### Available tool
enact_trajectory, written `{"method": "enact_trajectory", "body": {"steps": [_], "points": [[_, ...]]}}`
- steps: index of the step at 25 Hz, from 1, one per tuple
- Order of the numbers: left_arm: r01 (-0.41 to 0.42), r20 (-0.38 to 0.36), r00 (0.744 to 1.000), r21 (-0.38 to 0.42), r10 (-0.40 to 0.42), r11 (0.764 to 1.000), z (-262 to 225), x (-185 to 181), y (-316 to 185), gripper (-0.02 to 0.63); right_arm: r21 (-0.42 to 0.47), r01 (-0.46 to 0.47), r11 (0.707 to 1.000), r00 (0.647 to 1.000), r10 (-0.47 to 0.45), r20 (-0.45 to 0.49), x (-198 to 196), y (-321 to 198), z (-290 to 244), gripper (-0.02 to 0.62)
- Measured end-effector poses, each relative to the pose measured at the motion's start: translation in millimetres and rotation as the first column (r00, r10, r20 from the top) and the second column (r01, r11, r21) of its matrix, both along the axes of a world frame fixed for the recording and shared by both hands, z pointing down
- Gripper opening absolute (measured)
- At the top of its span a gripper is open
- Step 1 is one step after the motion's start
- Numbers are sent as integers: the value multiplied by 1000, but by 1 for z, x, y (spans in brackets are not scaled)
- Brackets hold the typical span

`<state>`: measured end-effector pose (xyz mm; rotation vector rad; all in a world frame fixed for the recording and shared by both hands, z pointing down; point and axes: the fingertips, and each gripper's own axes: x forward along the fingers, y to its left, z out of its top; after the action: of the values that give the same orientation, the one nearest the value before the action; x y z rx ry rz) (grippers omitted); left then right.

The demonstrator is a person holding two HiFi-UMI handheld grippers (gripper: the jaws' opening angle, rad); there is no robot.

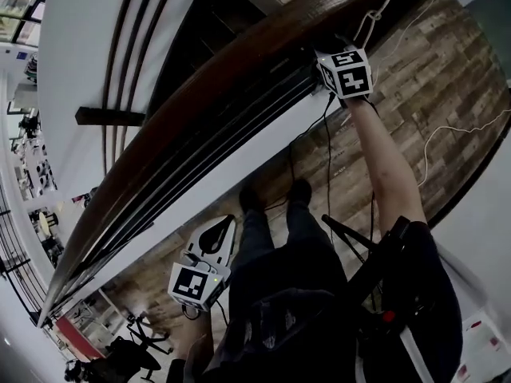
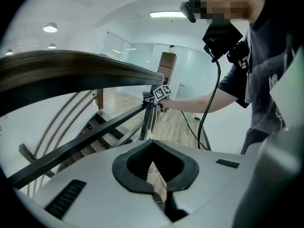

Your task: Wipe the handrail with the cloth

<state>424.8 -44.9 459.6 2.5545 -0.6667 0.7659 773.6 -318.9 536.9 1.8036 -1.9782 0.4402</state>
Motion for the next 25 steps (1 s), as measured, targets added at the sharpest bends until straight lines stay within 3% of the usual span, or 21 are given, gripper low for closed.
{"method": "enact_trajectory", "body": {"steps": [4,7,9,12,15,17,20,25], "points": [[110,-18,994,35,-110,993,-20,-20,-3,6,42,143,989,988,-145,49,-58,37,-26,67],[113,-15,994,96,-112,989,-32,-48,-13,6,76,258,963,949,-267,167,-131,74,-48,67],[133,-54,991,131,-126,983,-48,-62,-20,6,107,332,937,893,-349,285,-183,100,-68,67],[155,-119,984,198,-133,968,-72,-91,-24,6,169,452,876,768,-479,425,-269,143,-102,67],[136,-184,979,252,-91,958,-93,-128,-13,6,198,578,791,672,-600,435,-354,191,-131,67],[113,-248,968,258,-47,960,-108,-151,-3,6,221,627,747,627,-652,427,-404,218,-152,67],[65,-320,947,279,29,958,-133,-184,12,6,272,634,724,597,-682,422,-463,251,-185,67],[65,-337,940,321,50,945,-160,-223,38,6,349,657,668,565,-743,358,-511,288,-231,67]]}}
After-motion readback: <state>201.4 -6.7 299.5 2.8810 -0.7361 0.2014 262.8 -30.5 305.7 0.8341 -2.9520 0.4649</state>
